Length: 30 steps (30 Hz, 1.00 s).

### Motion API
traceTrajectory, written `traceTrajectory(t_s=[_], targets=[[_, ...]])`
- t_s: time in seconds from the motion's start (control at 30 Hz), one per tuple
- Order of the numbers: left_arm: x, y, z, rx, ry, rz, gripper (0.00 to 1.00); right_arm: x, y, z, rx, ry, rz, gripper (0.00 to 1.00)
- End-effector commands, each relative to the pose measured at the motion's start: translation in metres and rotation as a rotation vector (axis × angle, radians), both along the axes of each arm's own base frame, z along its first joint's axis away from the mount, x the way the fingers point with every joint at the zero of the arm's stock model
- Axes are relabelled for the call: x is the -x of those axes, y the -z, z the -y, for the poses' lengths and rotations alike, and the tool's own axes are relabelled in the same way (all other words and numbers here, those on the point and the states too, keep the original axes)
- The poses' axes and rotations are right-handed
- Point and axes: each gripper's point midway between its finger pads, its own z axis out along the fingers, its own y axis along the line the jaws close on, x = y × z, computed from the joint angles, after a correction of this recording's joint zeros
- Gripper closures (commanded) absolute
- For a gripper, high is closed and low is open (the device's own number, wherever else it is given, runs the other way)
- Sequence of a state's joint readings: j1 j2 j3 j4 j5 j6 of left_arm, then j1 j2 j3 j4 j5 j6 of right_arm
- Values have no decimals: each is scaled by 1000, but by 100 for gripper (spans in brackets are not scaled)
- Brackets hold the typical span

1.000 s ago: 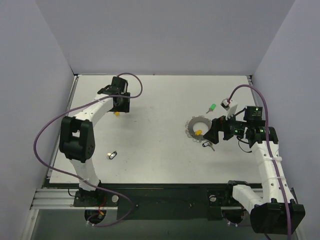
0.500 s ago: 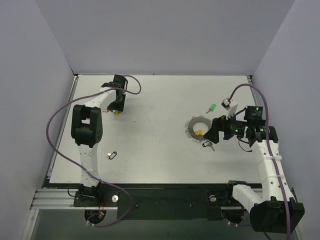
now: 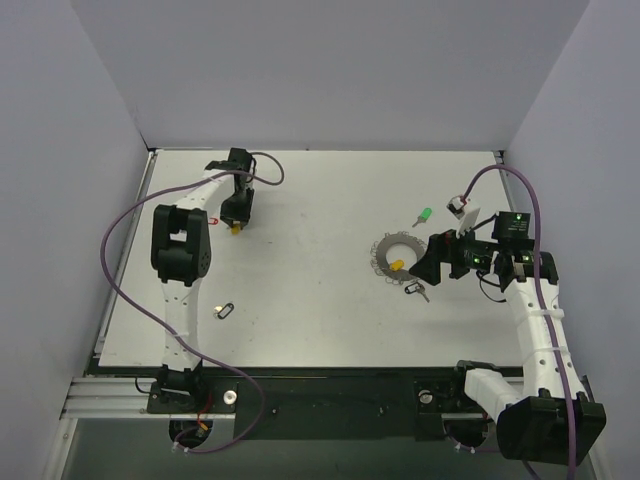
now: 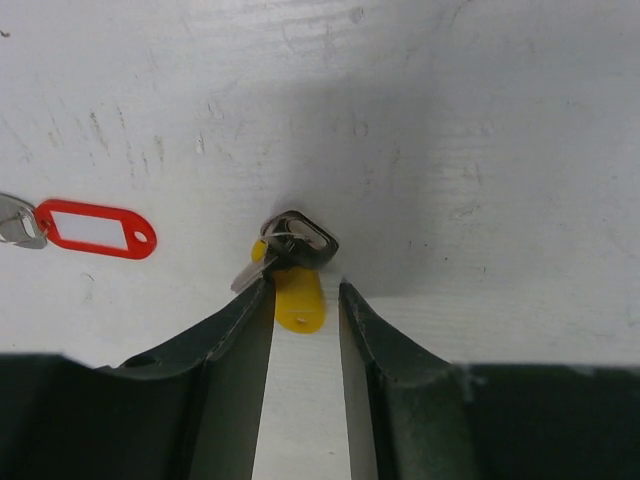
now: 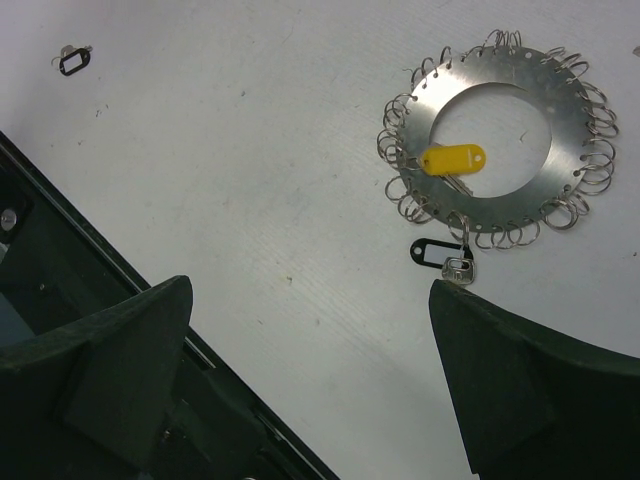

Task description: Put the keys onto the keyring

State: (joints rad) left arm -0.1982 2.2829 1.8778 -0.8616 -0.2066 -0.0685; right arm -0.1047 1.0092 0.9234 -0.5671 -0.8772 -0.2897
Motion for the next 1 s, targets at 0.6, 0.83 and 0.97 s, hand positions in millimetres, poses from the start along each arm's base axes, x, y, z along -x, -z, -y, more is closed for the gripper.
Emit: traceTrajectory(t_s=[0.6, 0.83, 0.97], targets=[[33, -26, 8, 133, -7, 30, 99, 7, -7, -3, -44, -34, -4, 0], [51, -49, 5, 162, -19, 116, 98, 8, -4, -3, -48, -39, -15, 0], [55, -46, 4, 166, -25, 111, 89, 7, -3, -3, -47, -38, -17, 0]])
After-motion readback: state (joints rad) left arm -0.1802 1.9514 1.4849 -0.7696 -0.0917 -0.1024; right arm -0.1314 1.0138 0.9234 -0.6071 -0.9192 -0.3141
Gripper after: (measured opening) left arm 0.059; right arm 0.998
